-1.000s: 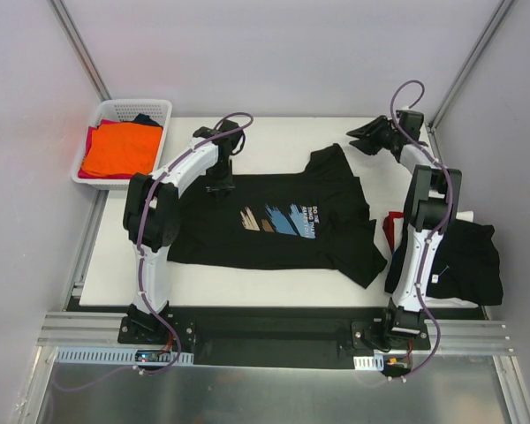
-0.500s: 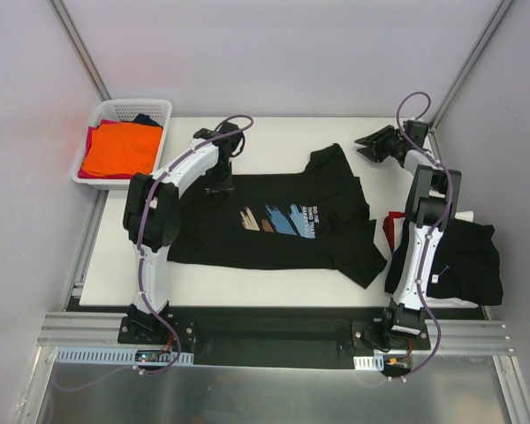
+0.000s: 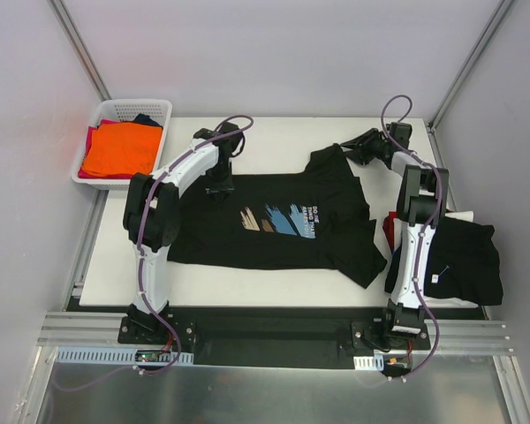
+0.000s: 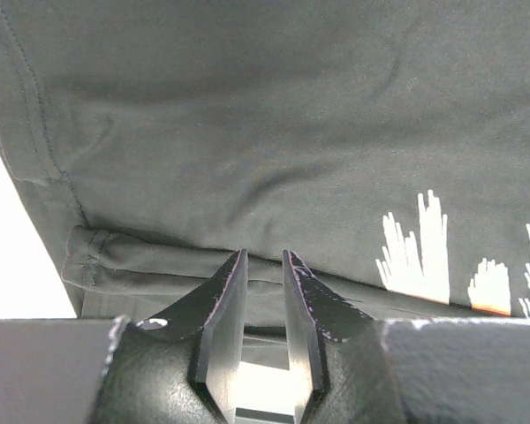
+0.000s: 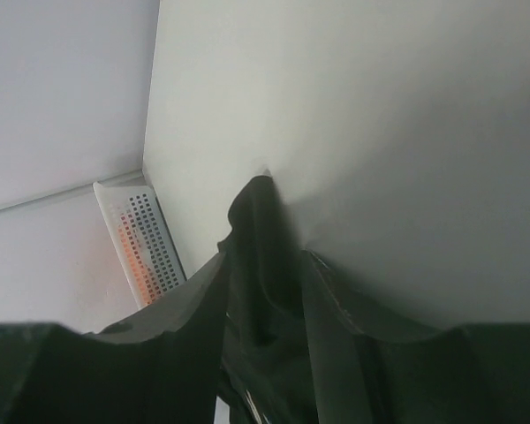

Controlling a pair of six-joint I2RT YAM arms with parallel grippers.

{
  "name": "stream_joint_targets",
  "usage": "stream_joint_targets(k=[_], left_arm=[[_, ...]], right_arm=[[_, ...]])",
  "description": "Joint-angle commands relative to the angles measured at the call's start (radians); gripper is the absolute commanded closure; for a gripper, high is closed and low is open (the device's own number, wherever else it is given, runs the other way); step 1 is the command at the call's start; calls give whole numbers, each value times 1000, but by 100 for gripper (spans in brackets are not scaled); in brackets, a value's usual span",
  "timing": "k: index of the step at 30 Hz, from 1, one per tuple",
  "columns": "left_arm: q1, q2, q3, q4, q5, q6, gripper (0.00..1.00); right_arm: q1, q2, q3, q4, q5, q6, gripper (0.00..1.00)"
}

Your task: Fold and stack the t-shirts

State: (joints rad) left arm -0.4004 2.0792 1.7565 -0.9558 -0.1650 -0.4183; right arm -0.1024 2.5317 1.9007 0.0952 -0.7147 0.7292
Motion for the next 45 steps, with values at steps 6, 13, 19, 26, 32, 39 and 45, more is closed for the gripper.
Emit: stream_joint_targets(k=[6, 13, 19, 26, 32, 39, 45], left_arm=[[-8, -25, 8, -23, -1, 1, 78], [-8, -30, 0, -24, -7, 0, 77], [-8, -33, -9, -23, -8, -2, 77], [-8, -24, 3, -24, 5, -5, 77], [-8, -25, 3, -23, 21, -13, 78], [-8, -56, -35, -21, 22, -17, 78], [-8, -67, -32, -17, 27, -19, 78]], right_arm=[[29, -22, -71, 69, -46, 6, 61], [29, -19, -71, 70, -46, 12, 83], [29, -24, -75, 70, -45, 18, 99], [26, -112, -111, 77, -71, 21, 99], [26, -223, -156, 77, -107, 26, 99], [32, -341, -233, 75, -140, 38, 99], [46, -419, -336, 67, -173, 26, 99]])
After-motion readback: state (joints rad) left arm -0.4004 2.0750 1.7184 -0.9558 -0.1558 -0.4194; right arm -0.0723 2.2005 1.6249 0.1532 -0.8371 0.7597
